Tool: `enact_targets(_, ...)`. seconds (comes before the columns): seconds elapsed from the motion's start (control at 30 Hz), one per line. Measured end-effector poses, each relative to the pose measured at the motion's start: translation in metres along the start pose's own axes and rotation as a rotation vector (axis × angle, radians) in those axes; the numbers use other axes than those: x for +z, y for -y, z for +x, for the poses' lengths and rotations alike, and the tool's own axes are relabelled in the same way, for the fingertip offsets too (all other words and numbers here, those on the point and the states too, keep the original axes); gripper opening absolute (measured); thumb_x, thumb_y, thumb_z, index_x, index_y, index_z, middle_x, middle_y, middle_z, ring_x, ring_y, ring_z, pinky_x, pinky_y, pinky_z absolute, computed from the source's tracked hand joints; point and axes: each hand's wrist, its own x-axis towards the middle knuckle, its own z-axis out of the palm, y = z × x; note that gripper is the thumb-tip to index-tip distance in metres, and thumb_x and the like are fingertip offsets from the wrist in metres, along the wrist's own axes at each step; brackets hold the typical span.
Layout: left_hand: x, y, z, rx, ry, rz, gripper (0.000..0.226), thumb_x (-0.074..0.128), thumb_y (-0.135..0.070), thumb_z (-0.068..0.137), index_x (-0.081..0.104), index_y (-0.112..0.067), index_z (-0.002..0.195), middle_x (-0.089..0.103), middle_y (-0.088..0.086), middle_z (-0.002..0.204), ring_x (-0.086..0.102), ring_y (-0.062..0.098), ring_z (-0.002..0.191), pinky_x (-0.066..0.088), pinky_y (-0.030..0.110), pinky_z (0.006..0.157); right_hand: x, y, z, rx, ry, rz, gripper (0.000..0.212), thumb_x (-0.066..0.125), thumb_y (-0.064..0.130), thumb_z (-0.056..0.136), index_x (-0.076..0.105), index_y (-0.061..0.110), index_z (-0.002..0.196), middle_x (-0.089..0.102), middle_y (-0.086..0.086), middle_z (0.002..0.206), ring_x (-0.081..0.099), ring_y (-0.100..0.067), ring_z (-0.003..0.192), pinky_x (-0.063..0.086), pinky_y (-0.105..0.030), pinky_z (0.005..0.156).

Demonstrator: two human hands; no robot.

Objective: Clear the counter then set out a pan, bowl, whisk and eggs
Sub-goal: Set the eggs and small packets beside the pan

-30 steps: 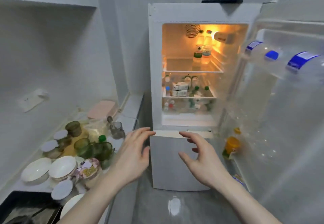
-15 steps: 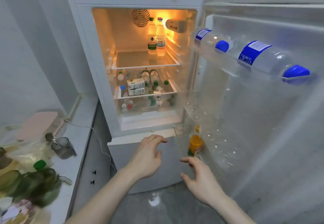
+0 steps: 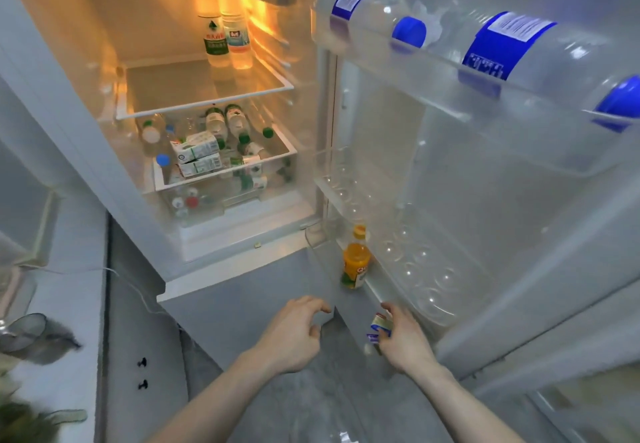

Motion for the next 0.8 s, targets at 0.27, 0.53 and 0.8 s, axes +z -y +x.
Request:
enact_targets(0.27,-0.01,0.029,0.001,0.028,0.036,0.013,0.044,0.049,-0.014,0.093,0.054,-0.03,0.134,0.051,-0.009,0.141,0.043,0.014,0.133,0.035,0.028,0.112,0.009,0.006,0.027,0.078,0.149,-0.257,0.048,0.072,0.026,0.088,0.054,0.02,0.132,0.055,-0.006,0.132,0.06,-0.024,0.119,0.045,-0.025,0.092)
enact_targets(0.53,-0.012,0.039,-0.003,0.039,0.044,0.002,0.042,0.049,-0.015,0.094,0.056,-0.028,0.133,0.054,-0.008,0.139,0.045,0.016,0.132,0.035,0.028,0.111,0.019,0.004,0.034,0.092,0.162,-0.306,0.035,0.059,0.03,0.097,0.052,0.016,0.128,0.062,-0.013,0.127,0.062,-0.031,0.114,0.046,-0.031,0.085)
enact_targets(0.8,-0.011,0.027,0.0,0.05,0.023,-0.115,0.039,0.056,-0.029,0.097,0.053,-0.032,0.136,0.055,-0.014,0.138,0.051,0.008,0.126,0.039,0.021,0.103,0.001,0.031,0.01,0.024,-0.142,0.231,0.029,0.077,0.012,0.084,0.062,0.024,0.105,0.072,0.002,0.093,0.072,-0.016,0.083,0.056,-0.03,0.077)
